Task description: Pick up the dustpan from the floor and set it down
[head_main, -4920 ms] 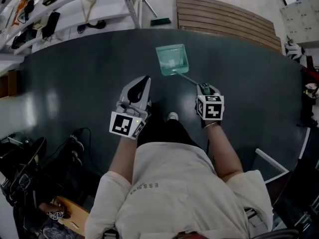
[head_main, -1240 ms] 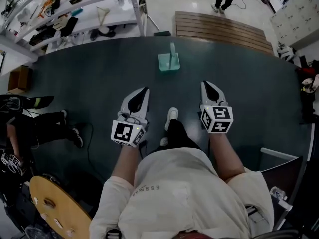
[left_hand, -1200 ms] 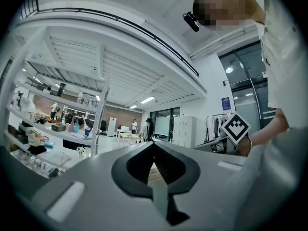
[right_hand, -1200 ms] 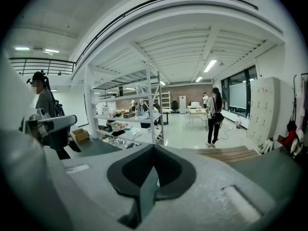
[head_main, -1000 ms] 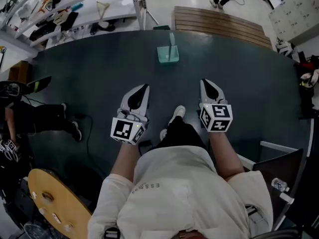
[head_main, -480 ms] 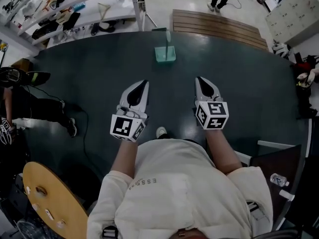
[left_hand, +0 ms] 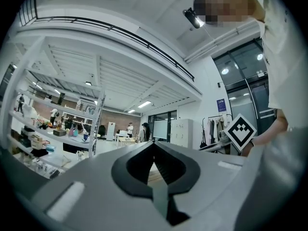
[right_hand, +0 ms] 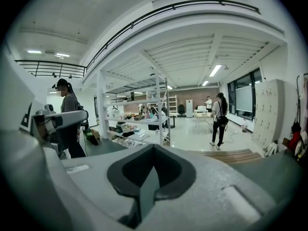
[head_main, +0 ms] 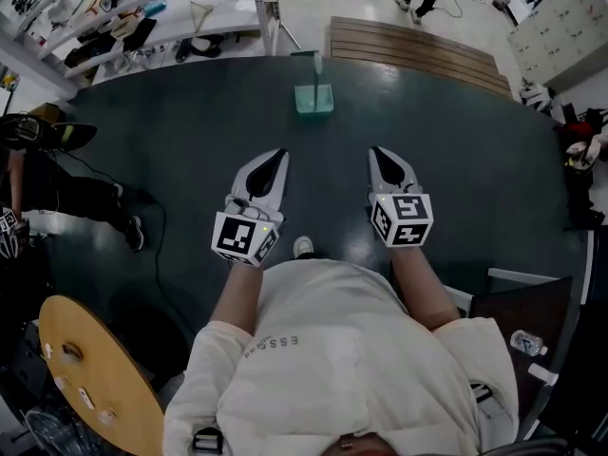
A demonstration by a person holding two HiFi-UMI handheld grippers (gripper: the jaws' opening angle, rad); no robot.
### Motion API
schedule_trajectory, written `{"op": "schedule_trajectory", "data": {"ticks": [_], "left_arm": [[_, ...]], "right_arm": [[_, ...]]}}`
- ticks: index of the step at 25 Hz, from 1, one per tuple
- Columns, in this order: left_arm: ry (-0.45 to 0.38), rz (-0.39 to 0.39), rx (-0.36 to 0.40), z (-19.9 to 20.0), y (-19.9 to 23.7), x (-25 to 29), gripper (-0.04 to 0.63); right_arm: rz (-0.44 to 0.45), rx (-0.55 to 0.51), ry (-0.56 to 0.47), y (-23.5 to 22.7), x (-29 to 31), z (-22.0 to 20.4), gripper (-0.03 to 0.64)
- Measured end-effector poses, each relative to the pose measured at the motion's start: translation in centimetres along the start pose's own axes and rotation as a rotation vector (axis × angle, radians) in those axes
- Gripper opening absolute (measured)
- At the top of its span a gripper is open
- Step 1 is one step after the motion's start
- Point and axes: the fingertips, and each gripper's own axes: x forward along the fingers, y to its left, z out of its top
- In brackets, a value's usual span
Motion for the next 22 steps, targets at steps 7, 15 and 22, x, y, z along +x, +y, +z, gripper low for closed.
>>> {"op": "schedule_trajectory", "data": {"ticks": [7,15,22], "left_arm": [[0.002,0.014,-0.006,-0.5,0.1,-0.3,0.015],[0.012,0.023,-0.029,-0.9,1.0,-0.6,0.015],[0.018,0.028,-0.033,-1.6,1.6,-0.9,0.015]], "right_arm": [[-0.001,-0.001,0.007,-0.1,-0.8,-0.4,-0.008],[-0.003,0.007,0.010,0.4,-0.6,-0.4,-0.008],[-0.006,0.019,0.017,0.4,-0.3,-1.0,-0.008]]}}
